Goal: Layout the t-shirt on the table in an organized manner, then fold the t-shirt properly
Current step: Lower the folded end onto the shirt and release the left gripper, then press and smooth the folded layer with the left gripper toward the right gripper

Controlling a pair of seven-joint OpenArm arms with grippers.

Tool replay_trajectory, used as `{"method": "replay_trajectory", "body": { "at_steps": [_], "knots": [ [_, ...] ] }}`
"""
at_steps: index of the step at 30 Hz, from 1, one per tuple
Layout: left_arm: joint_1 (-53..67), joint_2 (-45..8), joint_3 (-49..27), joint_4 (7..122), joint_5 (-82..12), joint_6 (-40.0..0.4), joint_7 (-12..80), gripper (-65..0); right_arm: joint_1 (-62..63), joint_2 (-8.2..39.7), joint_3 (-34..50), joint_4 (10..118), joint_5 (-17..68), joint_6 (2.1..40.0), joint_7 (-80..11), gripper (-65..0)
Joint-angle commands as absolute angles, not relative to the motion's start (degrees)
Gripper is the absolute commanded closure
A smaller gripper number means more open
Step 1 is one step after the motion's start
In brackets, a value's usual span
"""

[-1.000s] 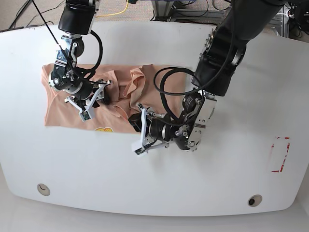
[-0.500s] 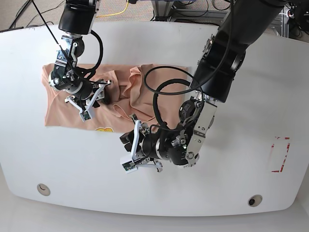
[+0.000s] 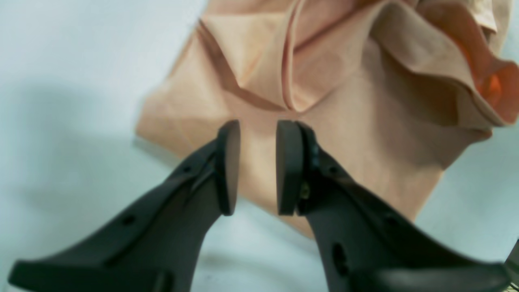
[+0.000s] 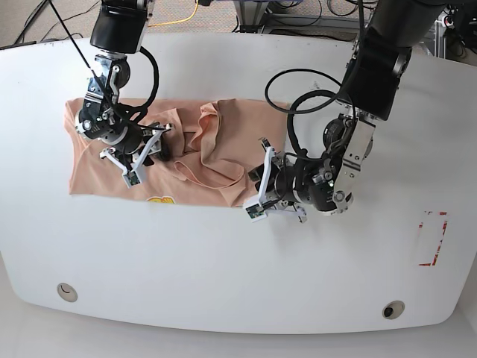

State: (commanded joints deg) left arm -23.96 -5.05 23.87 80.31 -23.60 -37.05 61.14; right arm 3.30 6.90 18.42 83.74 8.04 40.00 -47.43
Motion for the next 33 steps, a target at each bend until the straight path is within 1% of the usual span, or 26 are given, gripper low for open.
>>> {"method": "replay_trajectory", "body": {
  "at_steps": [2,5,6,8,13,20,24,28,33],
  "knots": [
    [-23.8,-5.1,24.0,78.5,-23.6,-35.0,60.4,-13.2,3.3,6.9,18.4,83.7,8.0,40.0,-47.4,-22.4],
    [-24.1,-4.9,24.1,73.9,-23.6,-33.6,59.4,-13.2,3.3,6.9,18.4,83.7,8.0,40.0,-47.4,-22.4],
    [-24.2,-4.8,24.2,72.8,-23.6,-33.5,58.9,-13.2,3.3,6.9,18.4,83.7,8.0,40.0,-47.4,-22.4],
    [-25.5,-3.0,24.2,69.6,-23.6,-33.5,57.5,-13.2,3.3,6.9,18.4,83.7,8.0,40.0,-47.4,-22.4],
    [-27.3,-1.5,24.2,65.2,-23.6,-33.5,56.9,-13.2,3.3,6.9,18.4,83.7,8.0,40.0,-47.4,-22.4],
    [-30.3,2.9,24.2,62.1,-23.6,-33.5,55.2,-13.3,3.3,6.9,18.4,83.7,8.0,40.0,-47.4,-22.4],
    [-33.3,6.5,24.3,58.3,-23.6,-33.5,53.9,-13.6,3.3,6.9,18.4,83.7,8.0,40.0,-47.4,-22.4],
    [-35.9,9.0,27.9,52.0,-23.6,-33.5,49.1,-13.8,3.3,6.9,18.4,83.8,8.0,40.0,-47.4,-22.4],
    [-37.8,9.0,32.9,46.4,-23.7,-33.5,39.2,-13.8,3.3,6.9,18.4,83.8,8.0,40.0,-47.4,-22.4]
  ]
}}
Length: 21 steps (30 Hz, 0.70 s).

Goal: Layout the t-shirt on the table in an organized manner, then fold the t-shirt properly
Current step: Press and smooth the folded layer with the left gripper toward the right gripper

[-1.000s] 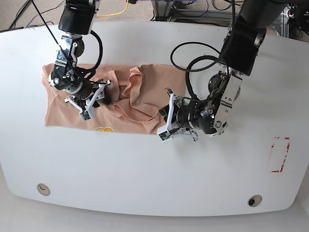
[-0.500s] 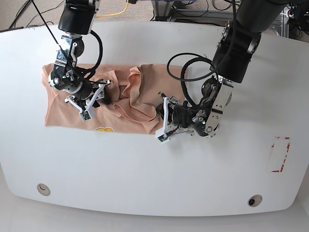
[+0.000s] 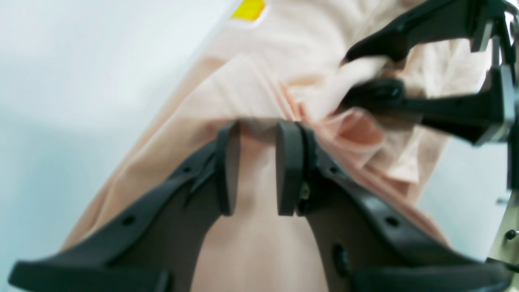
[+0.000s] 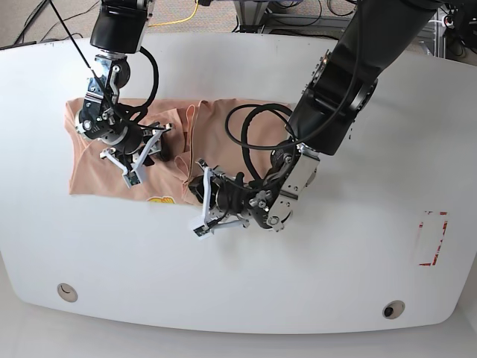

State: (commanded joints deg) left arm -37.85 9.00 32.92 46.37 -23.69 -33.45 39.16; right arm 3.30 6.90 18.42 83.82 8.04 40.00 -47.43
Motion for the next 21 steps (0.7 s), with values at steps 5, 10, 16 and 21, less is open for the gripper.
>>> {"method": "replay_trajectory", "body": {
  "at_steps": [5,10,16,21],
  "knots": [
    [-38.5,9.0,33.5,48.2,-24.1,-33.5,37.8,-13.8,3.3,6.9,18.4,83.8,8.0,40.0,-47.4,-22.4],
    [-36.6,9.0,32.8,59.8,-25.9,-33.5,42.3,-13.6,3.3,6.9,18.4,83.8,8.0,40.0,-47.4,-22.4],
    [-30.4,5.6,28.4,75.1,-27.6,-33.5,49.6,-13.6,3.3,6.9,18.4,83.8,8.0,40.0,-47.4,-22.4],
    [-23.5,1.8,26.5,84.9,-27.7,-33.5,57.5,-13.6,3.3,6.9,18.4,83.8,8.0,40.0,-47.4,-22.4]
  ]
}}
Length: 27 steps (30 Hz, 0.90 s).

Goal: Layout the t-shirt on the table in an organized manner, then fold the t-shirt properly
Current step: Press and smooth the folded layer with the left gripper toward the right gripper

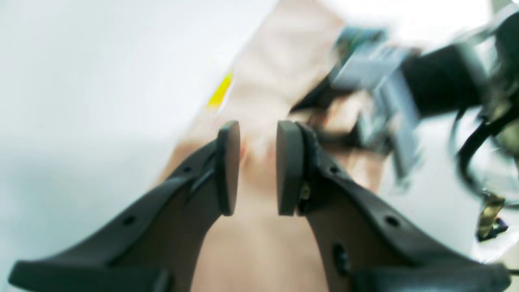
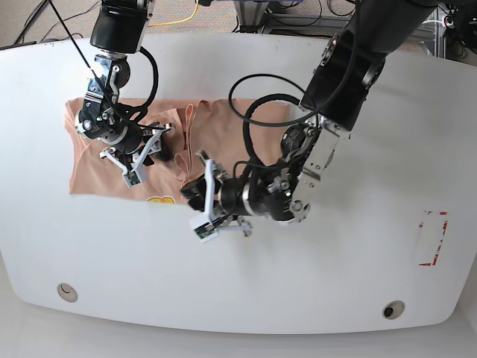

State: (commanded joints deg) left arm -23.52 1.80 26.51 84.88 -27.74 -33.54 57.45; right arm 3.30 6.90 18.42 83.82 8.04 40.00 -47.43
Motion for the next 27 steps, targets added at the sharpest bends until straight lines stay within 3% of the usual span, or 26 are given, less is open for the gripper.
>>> {"method": "replay_trajectory", "body": {
  "at_steps": [7,11,21,27],
  "knots": [
    [-14.5,-4.4,25.3,91.9,-27.7,-33.7,58.7,-13.8,3.3,6.9,18.5,83.8,8.0,40.0,-47.4,-22.4],
    [-11.2,-4.9,25.3,92.9,-27.7,-33.7,58.7,-13.8,3.3,6.9,18.5,83.8,8.0,40.0,-47.4,-22.4],
    [-8.7,-0.4,25.9,91.6,-27.6,-33.7,58.6,-13.8,3.3,6.9,18.4,83.8,8.0,40.0,-47.4,-22.4],
    [-9.6,2.4,30.3,85.7,-27.6,-33.7,57.7,-13.8,3.3,6.9,18.4,83.8,8.0,40.0,-47.4,-22.4]
  ]
}}
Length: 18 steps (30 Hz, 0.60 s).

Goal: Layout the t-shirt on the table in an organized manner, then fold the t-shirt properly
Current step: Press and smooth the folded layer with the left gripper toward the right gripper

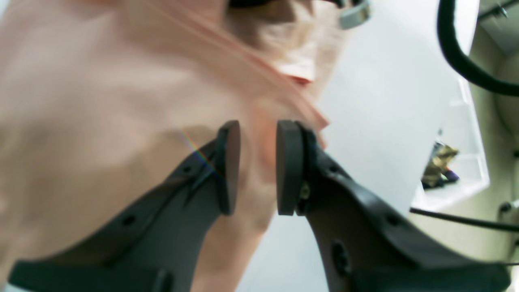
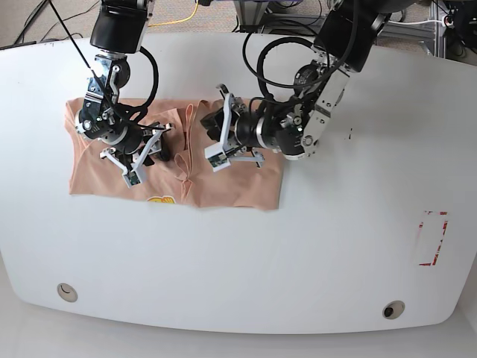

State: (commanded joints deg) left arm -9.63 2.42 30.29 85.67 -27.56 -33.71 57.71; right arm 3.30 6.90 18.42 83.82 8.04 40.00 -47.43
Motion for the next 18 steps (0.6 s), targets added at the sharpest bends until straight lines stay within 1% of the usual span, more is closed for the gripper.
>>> {"method": "replay_trajectory", "body": {
  "at_steps": [4,9,12,18],
  "knots": [
    [-11.0,4.0,33.9,82.2,-27.6,-33.7,54.9,-13.8,3.3,6.9,18.4,83.8,8.0,40.0,-47.4,-22.4],
    [-12.4,5.7,37.1,80.3,-27.6,-33.7,54.0,-13.8,3.3,6.9,18.4,83.8,8.0,40.0,-47.4,-22.4],
    [-12.6,6.6,36.9,81.5,-27.7,-33.7,54.0,-13.8,3.3,6.9,18.4,83.8,8.0,40.0,-47.4,-22.4],
    [-12.8,6.5,36.5,87.2,-27.7,-33.7,54.3,-13.9,3.3,6.9,18.4,83.8,8.0,40.0,-47.4,-22.4]
  ]
}}
